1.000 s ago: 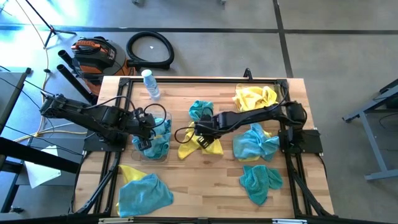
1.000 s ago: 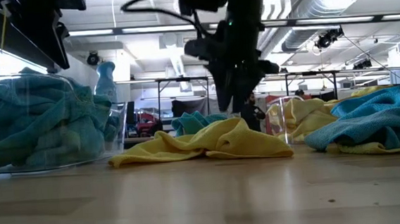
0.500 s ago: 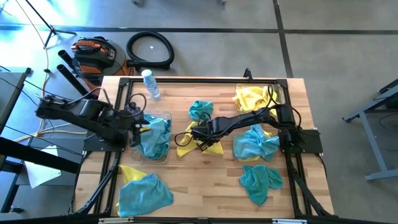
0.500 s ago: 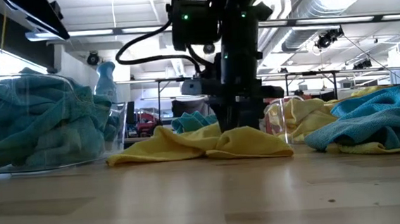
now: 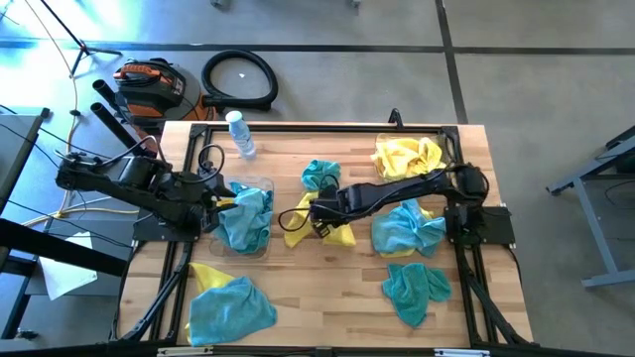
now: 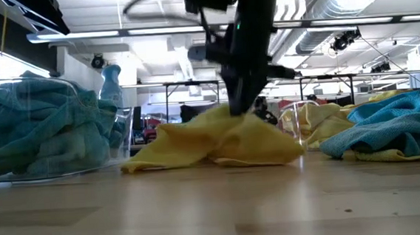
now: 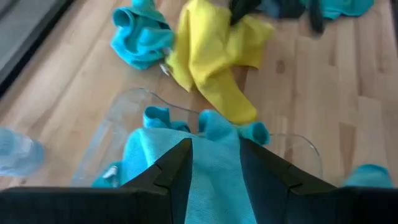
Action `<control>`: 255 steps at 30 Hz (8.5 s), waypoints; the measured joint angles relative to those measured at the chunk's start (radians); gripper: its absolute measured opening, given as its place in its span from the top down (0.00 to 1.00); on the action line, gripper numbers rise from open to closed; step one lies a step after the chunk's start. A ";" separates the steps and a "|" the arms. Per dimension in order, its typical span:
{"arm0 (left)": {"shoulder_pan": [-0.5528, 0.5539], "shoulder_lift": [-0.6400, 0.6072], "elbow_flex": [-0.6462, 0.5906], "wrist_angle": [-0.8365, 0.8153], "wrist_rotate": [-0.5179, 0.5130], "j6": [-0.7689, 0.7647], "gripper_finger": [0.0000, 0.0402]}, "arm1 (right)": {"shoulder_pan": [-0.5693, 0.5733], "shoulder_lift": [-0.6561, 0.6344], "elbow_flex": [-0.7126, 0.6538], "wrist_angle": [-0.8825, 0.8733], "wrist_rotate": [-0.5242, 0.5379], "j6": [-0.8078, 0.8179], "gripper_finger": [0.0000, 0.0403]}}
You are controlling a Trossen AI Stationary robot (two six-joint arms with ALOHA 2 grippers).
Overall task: Sort microfiber towel by color & place in baskets
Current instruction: Put the yellow microfiber cloth into the right transparent bin, then put the blue microfiber cloth into the left transparent bin
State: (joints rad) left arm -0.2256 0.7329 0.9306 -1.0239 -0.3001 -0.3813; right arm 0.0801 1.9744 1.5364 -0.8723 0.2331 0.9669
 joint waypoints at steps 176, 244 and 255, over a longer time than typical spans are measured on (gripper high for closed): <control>-0.577 0.789 0.409 -0.237 0.128 -1.126 0.77 | 0.313 -0.625 -0.615 0.440 0.217 0.283 1.00; -0.409 0.408 0.714 -0.371 -0.630 -0.596 1.00 | 0.295 -0.612 -0.654 0.376 0.251 0.144 1.00; -0.080 0.391 0.718 -0.360 -0.527 -0.411 1.00 | 0.086 -0.612 -0.833 0.783 -0.006 -0.141 1.00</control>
State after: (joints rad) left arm -0.3054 1.1243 1.6482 -1.3841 -0.8275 -0.7924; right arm 0.1659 1.3621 0.7031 -0.0897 0.2272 0.8261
